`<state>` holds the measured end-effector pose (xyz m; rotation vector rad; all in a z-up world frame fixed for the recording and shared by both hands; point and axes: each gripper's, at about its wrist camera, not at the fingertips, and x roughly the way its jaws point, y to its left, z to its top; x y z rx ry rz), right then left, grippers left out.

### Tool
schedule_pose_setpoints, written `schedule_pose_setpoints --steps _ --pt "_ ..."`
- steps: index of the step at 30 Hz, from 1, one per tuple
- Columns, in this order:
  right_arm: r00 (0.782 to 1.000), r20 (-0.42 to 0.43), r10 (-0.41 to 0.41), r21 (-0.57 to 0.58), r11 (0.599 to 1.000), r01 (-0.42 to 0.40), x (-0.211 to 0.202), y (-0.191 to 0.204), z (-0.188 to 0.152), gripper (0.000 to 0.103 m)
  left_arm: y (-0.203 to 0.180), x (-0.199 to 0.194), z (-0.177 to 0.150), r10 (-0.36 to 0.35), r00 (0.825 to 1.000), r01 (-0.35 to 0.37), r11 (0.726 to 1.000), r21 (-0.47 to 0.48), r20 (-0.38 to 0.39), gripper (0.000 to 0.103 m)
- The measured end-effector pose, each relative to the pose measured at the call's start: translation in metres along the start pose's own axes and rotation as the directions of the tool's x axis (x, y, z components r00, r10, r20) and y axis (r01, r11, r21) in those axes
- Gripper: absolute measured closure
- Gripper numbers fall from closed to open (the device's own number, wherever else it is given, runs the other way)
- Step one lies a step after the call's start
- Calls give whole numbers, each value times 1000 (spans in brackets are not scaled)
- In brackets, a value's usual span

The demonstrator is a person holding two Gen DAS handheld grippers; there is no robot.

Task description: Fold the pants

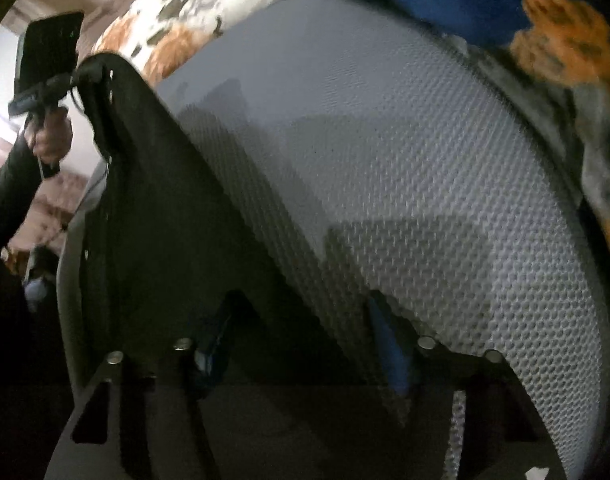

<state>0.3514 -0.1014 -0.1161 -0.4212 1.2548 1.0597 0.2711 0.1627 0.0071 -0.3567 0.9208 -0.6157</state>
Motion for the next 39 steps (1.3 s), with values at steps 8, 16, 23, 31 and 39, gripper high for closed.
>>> schedule_pose_setpoints --steps 8,16,23,31,39 --pt "994 -66 -89 -6 996 89 -14 -11 -35 77 -4 -1 -1 37 999 -37 999 -1 -3 95" --pt "956 -86 -279 21 959 282 -18 2 -47 89 0 2 -6 56 998 -56 998 1 -16 95" --pt "839 -29 -543 63 837 544 -30 49 -63 96 -9 6 -12 121 992 -118 992 52 -40 95" --pt "719 68 -691 162 719 676 -70 136 -93 97 -24 -26 -32 109 994 -106 989 107 -18 95" --pt "744 103 -660 255 740 622 -93 207 -158 98 -45 -73 -83 41 999 -34 984 175 -35 94"
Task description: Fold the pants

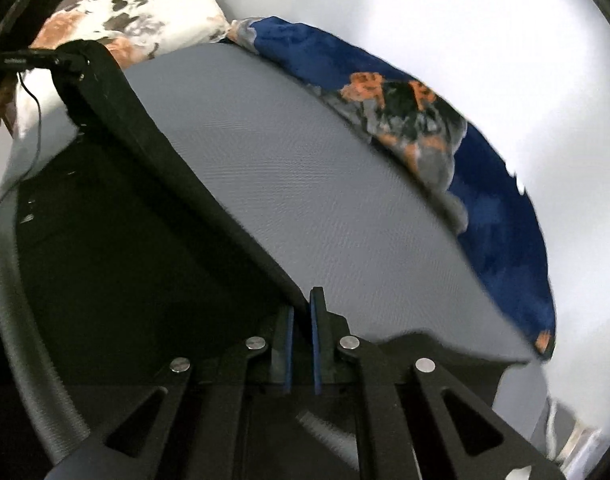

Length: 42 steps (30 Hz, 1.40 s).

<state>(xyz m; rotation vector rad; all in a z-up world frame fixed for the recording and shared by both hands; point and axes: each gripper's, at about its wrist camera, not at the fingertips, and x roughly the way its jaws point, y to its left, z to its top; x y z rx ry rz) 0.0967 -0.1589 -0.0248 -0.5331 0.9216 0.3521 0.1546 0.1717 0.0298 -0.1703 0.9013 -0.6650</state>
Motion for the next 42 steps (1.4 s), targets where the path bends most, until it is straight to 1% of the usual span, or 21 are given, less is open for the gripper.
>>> schedule_pose_setpoints --steps 3,7,9,11,14,15,19,22,24,25,27,28,30,31,32,33,34,35,36,39,42 --pt "997 -33 64 28 998 -63 -8 26 -31 99 -7 -11 -29 -5 999 6 1000 22 -31 93" --pt "982 -98 160 73 985 -154 2 54 -64 99 -9 -15 -73 -16 994 17 1000 8 -105 93" --pt "970 -136 200 76 979 -191 13 66 -77 99 -8 -12 -95 -14 989 13 1000 -10 -150 92" --pt "957 -169 234 84 971 -223 25 77 -89 99 -6 -4 -119 3 977 -7 1000 -19 -213 92" --pt "950 -212 230 64 973 -222 41 90 -100 98 -1 10 -148 39 955 -46 999 -19 -296 90" --pt "949 -218 228 64 973 -219 45 92 -102 98 -1 12 -153 51 951 -59 998 -15 -305 90" --pt "952 -214 217 85 975 -204 50 92 -101 98 -3 10 -156 81 949 -91 996 -21 -306 83" --pt "956 -211 204 79 978 -192 48 94 -101 98 -7 1 -155 130 937 -134 991 9 -323 67" --pt "957 -211 198 71 980 -187 48 95 -103 97 -7 -10 -157 231 916 -228 972 47 -328 27" --pt "958 -208 197 71 980 -186 47 95 -103 97 -7 -16 -159 259 912 -256 965 51 -319 23" --pt "959 -205 194 75 980 -183 47 97 -105 97 -2 -30 -164 250 918 -255 967 22 -309 23" --pt "960 -203 194 75 980 -182 46 97 -105 97 0 -38 -166 259 918 -272 962 -1 -299 23" --pt "961 -197 192 77 981 -180 45 96 -106 97 4 -53 -170 246 927 -273 960 -59 -282 23" --pt "962 -195 191 76 981 -179 45 96 -108 97 7 -64 -171 237 937 -273 956 -112 -258 23" --pt "962 -194 190 78 981 -178 43 99 -110 97 11 -70 -172 230 941 -273 949 -156 -248 23" --pt "963 -192 190 79 981 -178 42 99 -111 97 14 -76 -173 206 950 -260 939 -226 -236 23" --pt "963 -190 189 79 981 -177 41 100 -112 97 18 -82 -176 153 963 -220 920 -325 -220 23" --pt "964 -188 188 77 981 -176 42 99 -113 97 20 -84 -179 123 970 -195 906 -375 -208 24" --pt "965 -186 187 77 982 -175 41 99 -115 97 21 -85 -183 89 977 -167 880 -444 -192 24" --pt "966 -182 184 78 982 -173 36 101 -118 96 18 -81 -191 12 989 -94 827 -554 -151 26" --pt "967 -176 184 82 982 -172 35 102 -121 96 15 -69 -192 -26 990 -66 782 -620 -138 26"
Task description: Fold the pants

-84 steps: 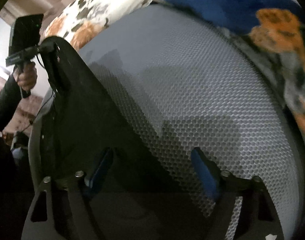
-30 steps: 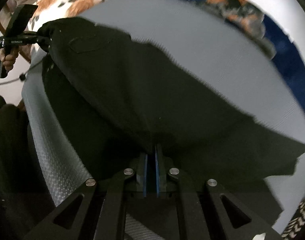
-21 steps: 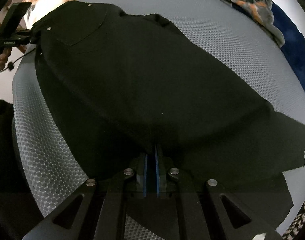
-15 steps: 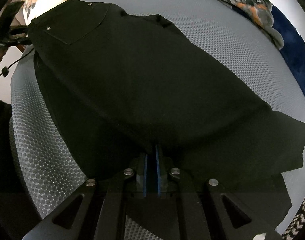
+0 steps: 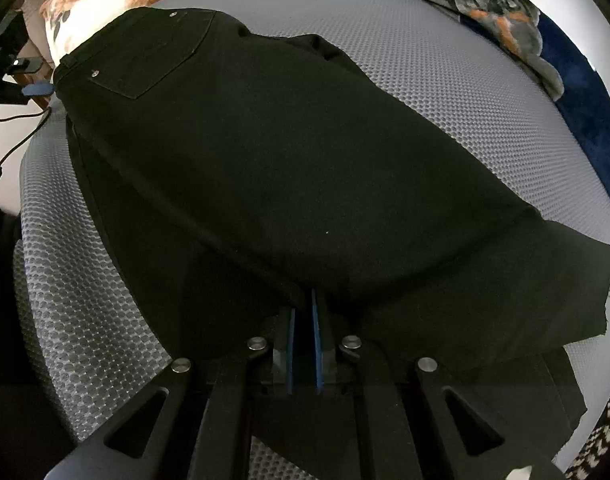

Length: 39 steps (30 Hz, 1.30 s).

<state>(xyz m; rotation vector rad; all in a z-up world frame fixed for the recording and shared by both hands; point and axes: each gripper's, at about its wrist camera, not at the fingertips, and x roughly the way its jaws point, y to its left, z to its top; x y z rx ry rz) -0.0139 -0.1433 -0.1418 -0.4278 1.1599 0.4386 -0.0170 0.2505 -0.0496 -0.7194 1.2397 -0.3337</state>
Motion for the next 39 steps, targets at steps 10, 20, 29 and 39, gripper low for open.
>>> schedule_pose_setpoints --steps 10,20,29,39 --pt "999 38 10 69 998 -13 -14 5 -9 96 -17 18 16 59 997 -57 998 -25 56 78" --pt "996 52 79 76 994 -82 -40 36 -25 96 -60 -3 42 173 981 -193 935 299 93 81" --pt "988 -26 150 101 984 -146 -6 41 -25 96 -48 45 22 403 912 -391 802 451 75 74" --pt "981 4 192 165 968 -190 -9 31 -24 92 -68 -4 14 477 844 -531 679 507 246 46"
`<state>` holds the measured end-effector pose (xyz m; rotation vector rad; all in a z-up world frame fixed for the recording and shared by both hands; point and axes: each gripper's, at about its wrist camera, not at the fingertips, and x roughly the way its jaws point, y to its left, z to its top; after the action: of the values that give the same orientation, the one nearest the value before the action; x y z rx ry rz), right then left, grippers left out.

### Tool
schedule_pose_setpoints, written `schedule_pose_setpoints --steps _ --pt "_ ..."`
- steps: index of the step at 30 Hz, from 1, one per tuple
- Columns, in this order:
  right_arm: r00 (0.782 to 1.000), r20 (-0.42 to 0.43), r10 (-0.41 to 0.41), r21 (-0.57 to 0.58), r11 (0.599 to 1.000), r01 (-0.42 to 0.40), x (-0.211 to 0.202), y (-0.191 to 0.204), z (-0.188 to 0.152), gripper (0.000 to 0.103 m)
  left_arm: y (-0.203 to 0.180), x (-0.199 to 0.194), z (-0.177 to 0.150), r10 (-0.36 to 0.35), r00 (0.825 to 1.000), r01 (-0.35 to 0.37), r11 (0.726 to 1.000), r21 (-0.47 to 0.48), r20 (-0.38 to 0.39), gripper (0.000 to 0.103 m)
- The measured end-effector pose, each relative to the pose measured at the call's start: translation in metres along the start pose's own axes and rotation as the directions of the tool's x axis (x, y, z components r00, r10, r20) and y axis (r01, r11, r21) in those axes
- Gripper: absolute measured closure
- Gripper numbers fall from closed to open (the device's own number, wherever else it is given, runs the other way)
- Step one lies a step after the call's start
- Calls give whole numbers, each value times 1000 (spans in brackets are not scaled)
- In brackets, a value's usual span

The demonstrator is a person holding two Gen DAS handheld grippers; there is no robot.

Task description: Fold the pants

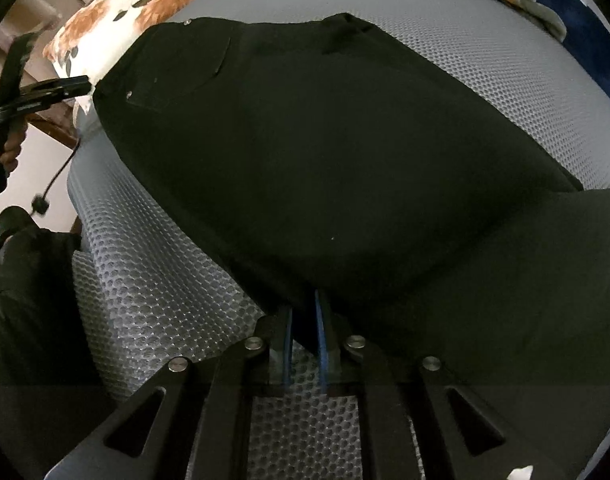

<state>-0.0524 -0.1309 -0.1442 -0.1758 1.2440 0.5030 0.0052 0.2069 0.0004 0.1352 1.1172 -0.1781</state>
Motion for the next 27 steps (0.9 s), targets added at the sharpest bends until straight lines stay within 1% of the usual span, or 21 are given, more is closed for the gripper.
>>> schedule_pose_setpoints --steps 2,3,4,6,7,9,10,12,13,14,15,16,18,19,21,23,25,26,27 --pt "1000 11 8 14 1000 -8 -2 -2 1 91 1 -22 -4 10 999 -10 1000 -1 54 46" --pt "1000 16 8 16 1000 -8 -4 -3 1 91 -6 -30 -1 -6 997 5 1000 7 83 46" --pt "1000 24 7 19 1000 -8 -5 -4 3 91 -16 -36 3 -37 993 35 999 26 108 46" --pt "999 42 5 31 999 -7 -8 -6 6 93 -40 -41 14 -89 987 79 994 81 131 46" --pt "999 49 4 37 999 -6 -9 -6 7 93 -62 -43 20 -135 980 116 985 131 144 46" --pt "998 60 5 52 999 -8 -9 -6 9 93 -93 -39 29 -210 967 182 965 187 142 46" --pt "998 63 4 59 998 -8 -10 -7 14 93 -116 -33 33 -271 955 240 944 228 118 46" --pt "997 74 4 67 998 -9 -10 -7 18 93 -148 -24 36 -326 941 291 914 281 86 46" --pt "997 79 7 73 997 -13 -10 -7 20 93 -169 -18 37 -351 934 314 895 317 63 46" --pt "997 83 11 77 997 -17 -11 -6 22 93 -188 -12 36 -371 928 334 874 354 42 46" --pt "996 86 15 78 997 -21 -13 -9 21 93 -202 -7 34 -382 924 345 861 374 28 46" --pt "996 89 22 81 996 -29 -14 -9 22 93 -219 0 33 -397 918 364 843 397 0 46" --pt "995 88 39 82 996 -46 -17 -14 22 93 -246 13 31 -426 903 407 805 432 -57 46" --pt "995 88 42 76 996 -49 -18 -14 23 93 -257 18 30 -430 899 417 791 448 -77 46" --pt "995 89 54 64 996 -60 -19 -14 25 93 -273 23 28 -430 899 417 777 472 -87 46" --pt "994 94 63 64 996 -69 -21 -15 27 93 -290 31 26 -401 911 392 769 506 -96 46" --pt "992 101 74 68 994 -81 -22 -17 28 93 -303 37 23 -379 918 380 762 525 -115 48" --pt "991 106 77 70 994 -85 -23 -18 29 93 -309 40 23 -367 922 371 760 534 -119 55" --pt "991 112 79 72 994 -87 -23 -17 31 93 -315 43 21 -365 922 372 754 541 -125 74"
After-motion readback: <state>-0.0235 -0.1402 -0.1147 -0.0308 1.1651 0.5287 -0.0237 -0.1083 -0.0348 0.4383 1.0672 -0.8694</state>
